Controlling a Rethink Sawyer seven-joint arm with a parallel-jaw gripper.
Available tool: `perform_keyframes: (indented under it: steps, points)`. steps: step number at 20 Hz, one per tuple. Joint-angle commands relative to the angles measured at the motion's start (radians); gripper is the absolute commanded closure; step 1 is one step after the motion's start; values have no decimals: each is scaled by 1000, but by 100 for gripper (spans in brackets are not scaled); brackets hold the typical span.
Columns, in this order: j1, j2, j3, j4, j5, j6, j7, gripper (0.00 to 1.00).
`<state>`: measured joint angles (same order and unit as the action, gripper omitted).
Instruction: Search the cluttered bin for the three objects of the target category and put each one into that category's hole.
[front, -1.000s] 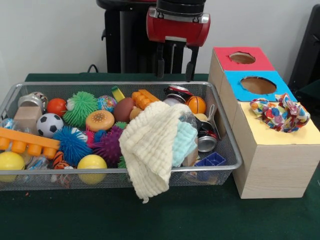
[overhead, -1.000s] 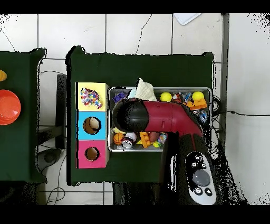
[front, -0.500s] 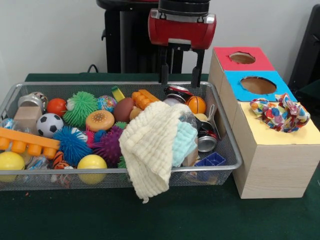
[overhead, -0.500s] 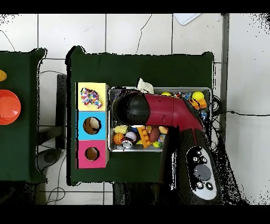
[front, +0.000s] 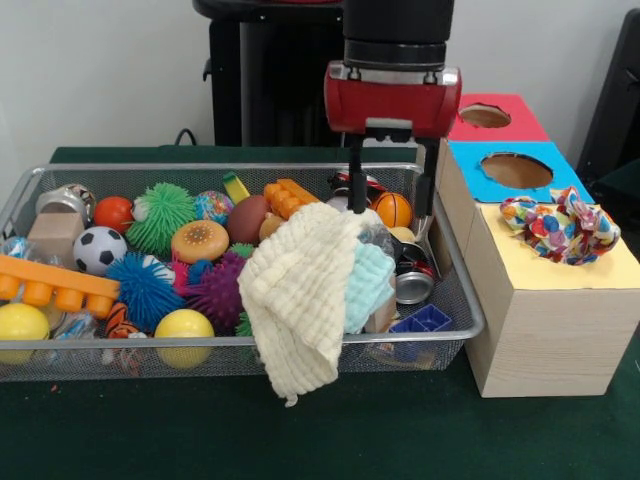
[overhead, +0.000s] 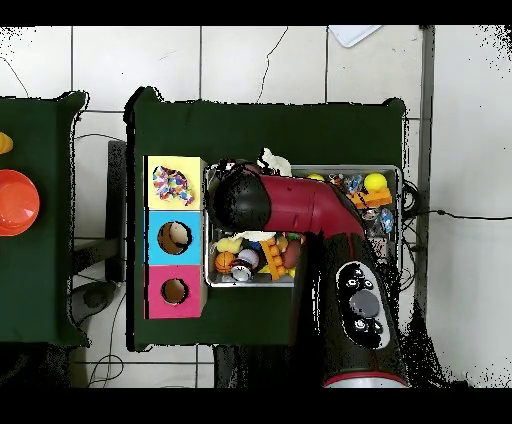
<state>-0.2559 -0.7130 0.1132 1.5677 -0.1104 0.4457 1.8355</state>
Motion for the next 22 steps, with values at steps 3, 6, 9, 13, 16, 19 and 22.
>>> perform_keyframes:
  steps: [3, 6, 9, 13, 16, 19, 22]
  points:
    - [21, 115, 38, 8, 56, -110, 189, 0]
    - [22, 132, 38, 16, 64, -149, 188, 0]
    - [17, 151, 40, 22, 67, -187, 182, 0]
    - [16, 180, 40, 30, 55, -219, 166, 0]
    - [8, 186, 46, 41, 47, -234, 152, 0]
    - [1, 173, 48, 54, 46, -217, 139, 0]
    - [-10, 175, 56, 64, 42, -211, 129, 0]
